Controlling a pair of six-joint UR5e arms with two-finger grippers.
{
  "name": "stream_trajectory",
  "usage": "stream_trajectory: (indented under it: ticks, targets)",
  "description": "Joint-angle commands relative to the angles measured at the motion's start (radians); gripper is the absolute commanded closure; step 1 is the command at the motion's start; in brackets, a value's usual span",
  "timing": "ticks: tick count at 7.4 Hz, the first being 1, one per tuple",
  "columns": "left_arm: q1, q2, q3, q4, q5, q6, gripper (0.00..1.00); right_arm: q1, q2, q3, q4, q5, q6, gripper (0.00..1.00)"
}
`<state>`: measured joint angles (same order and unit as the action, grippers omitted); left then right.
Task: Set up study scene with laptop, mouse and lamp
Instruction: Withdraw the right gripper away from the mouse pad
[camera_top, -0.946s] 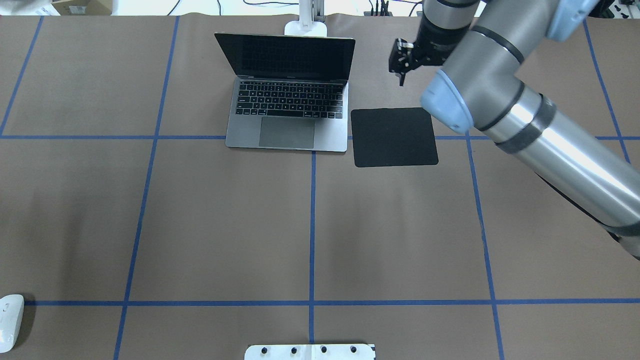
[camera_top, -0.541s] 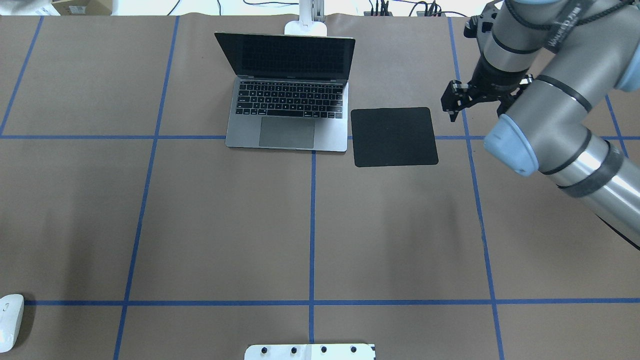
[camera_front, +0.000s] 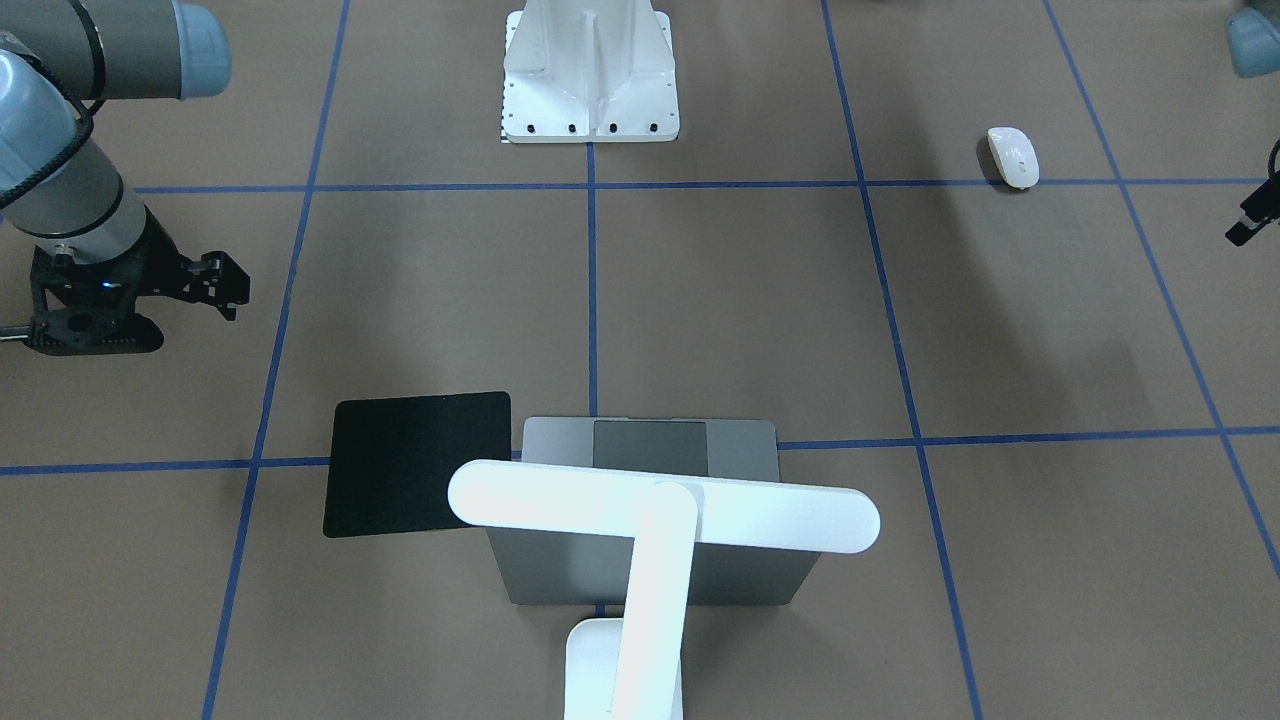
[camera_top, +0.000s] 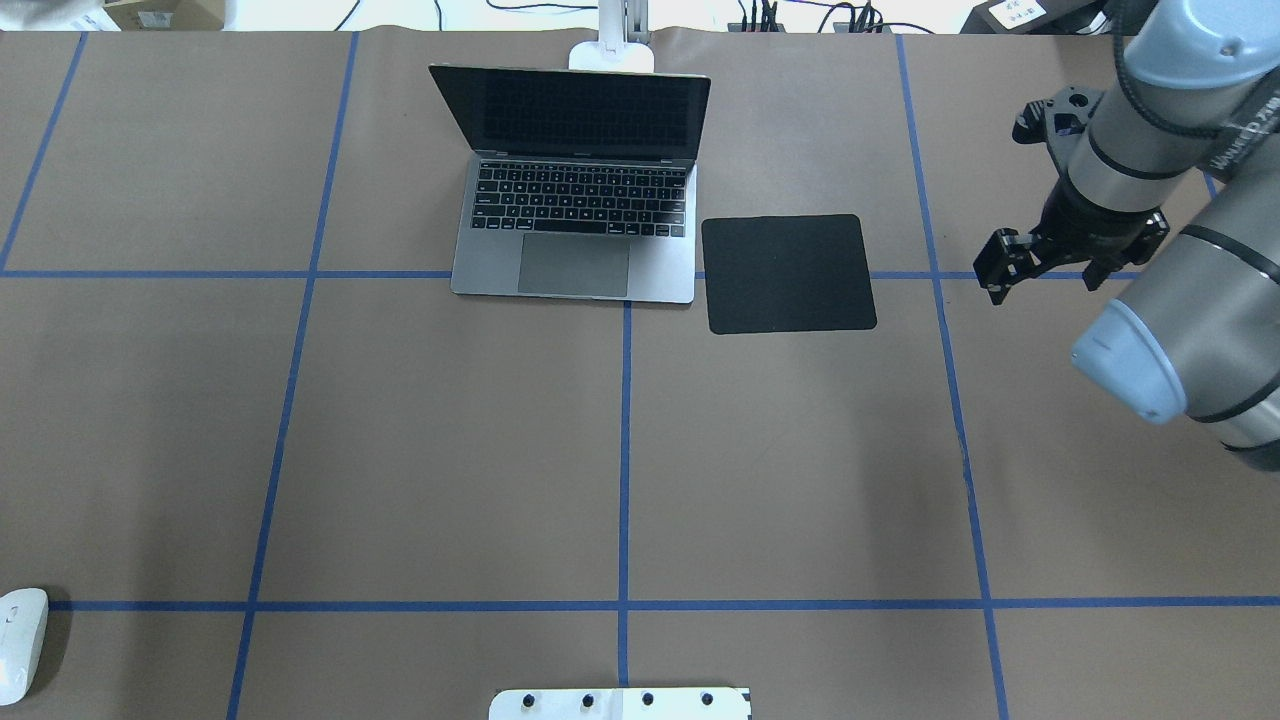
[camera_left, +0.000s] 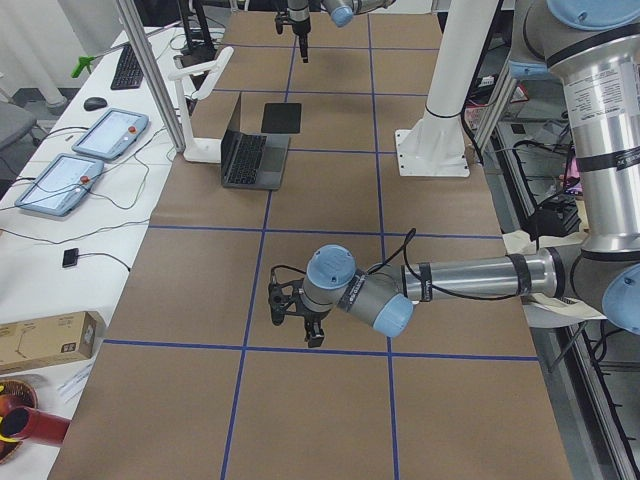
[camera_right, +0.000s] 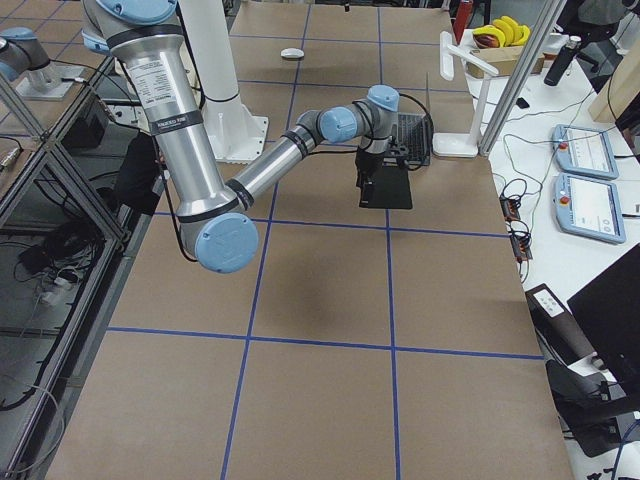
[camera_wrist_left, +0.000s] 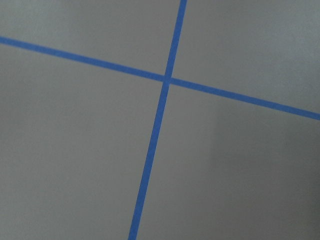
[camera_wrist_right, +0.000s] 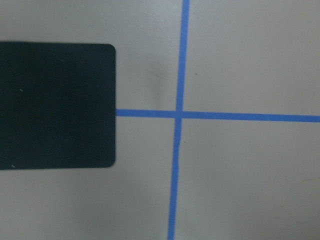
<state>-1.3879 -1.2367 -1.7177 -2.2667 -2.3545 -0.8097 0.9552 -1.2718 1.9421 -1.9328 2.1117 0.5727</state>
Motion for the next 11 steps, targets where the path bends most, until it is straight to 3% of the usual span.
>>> stream_trajectory:
  ticks: [1,3,7,11]
  targets:
    - [0.07,0.077,-0.026,-0.112,0.0,-0.159,0.0,0.029,-0.128,0.09,0.0,0.001,-0.097,0.0]
    - [0.244,0.08,-0.06,-0.122,0.052,-0.203,0.0,0.054,-0.179,0.106,0.0,0.002,-0.186,0.0]
    - [0.421,0.082,-0.078,-0.123,0.086,-0.285,0.0,0.123,-0.242,0.103,0.0,0.017,-0.364,0.0]
    - [0.532,0.098,-0.089,-0.137,0.113,-0.292,0.0,0.128,-0.25,0.101,0.0,0.016,-0.381,0.0]
